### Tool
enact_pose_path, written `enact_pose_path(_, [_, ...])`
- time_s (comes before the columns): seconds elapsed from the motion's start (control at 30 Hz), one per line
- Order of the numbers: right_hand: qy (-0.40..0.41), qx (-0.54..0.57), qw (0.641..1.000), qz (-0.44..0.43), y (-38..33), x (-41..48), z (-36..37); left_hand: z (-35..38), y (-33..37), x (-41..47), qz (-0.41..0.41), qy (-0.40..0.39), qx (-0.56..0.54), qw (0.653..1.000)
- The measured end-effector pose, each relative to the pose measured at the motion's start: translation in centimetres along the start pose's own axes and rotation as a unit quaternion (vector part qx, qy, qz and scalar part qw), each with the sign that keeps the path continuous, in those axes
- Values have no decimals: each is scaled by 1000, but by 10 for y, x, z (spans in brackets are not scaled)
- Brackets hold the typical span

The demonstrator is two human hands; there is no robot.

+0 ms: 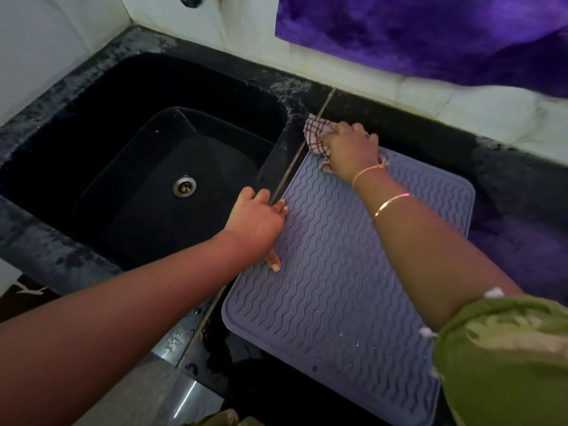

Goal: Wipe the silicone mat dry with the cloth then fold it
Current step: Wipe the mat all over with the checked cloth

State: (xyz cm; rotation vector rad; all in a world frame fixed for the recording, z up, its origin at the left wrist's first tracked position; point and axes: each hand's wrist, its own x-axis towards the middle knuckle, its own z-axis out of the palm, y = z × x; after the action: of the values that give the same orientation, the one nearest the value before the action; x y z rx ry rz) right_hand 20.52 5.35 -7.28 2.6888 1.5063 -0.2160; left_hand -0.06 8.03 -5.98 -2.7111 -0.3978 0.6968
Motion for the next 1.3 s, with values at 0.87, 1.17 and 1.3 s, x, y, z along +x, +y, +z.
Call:
enact_pose_path(0.87, [7, 143, 989, 34, 0, -15, 22, -35, -67, 97, 61, 59, -118, 989])
enact_pose_path(1.17, [67, 99, 992, 41, -34, -58, 36, -37, -85, 146, 52, 149, -259, 953])
enact_pose_path(1.3, [55, 107, 993, 15, -41, -78, 31, -43, -74, 152, 141, 85, -132, 977])
